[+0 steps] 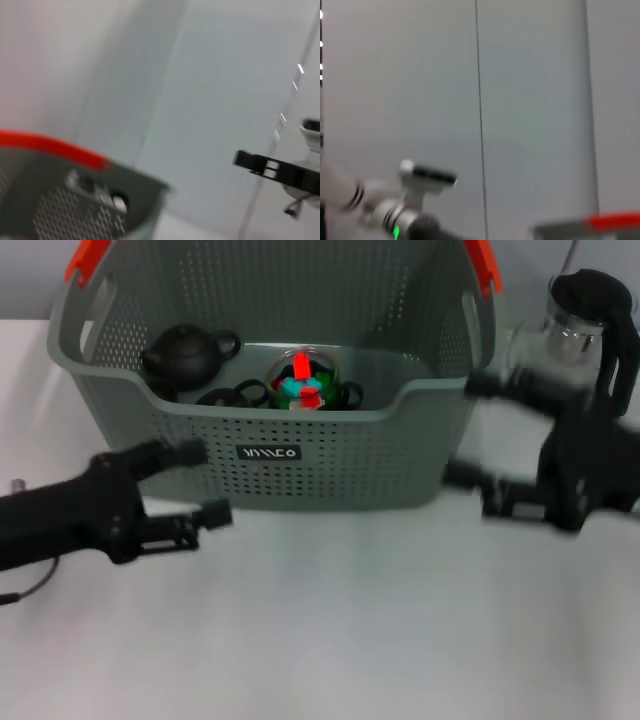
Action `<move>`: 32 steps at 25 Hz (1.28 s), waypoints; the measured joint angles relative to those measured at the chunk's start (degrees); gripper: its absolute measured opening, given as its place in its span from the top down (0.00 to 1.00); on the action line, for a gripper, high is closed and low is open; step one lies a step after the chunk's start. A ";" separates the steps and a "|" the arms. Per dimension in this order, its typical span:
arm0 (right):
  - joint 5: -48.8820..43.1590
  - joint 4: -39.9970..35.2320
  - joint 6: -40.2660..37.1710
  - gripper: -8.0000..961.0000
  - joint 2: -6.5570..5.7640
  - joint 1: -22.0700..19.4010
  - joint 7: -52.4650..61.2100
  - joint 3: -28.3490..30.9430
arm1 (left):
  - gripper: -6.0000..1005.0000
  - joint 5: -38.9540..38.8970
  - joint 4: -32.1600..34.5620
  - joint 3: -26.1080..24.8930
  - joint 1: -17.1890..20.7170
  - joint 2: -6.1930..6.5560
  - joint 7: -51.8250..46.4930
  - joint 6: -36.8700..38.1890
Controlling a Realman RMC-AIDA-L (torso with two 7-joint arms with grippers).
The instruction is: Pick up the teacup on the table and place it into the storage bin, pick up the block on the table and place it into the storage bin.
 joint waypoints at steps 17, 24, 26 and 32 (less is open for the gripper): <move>-12.24 19.80 4.16 0.05 -0.22 5.10 -8.61 -0.06 | 0.09 4.03 -0.06 11.97 -0.31 -1.28 12.38 -4.62; -12.56 19.96 5.24 0.05 -0.12 5.50 -8.28 0.17 | 0.10 4.12 -0.17 15.33 0.15 -1.95 12.50 -4.86; -12.56 19.98 5.24 0.05 -0.10 5.66 -8.27 0.17 | 0.10 4.13 -0.17 15.26 0.18 -1.98 12.50 -4.86; -12.60 20.05 5.25 0.05 -0.02 5.81 -8.20 0.15 | 0.10 4.12 -0.20 15.08 0.16 -1.99 12.43 -4.86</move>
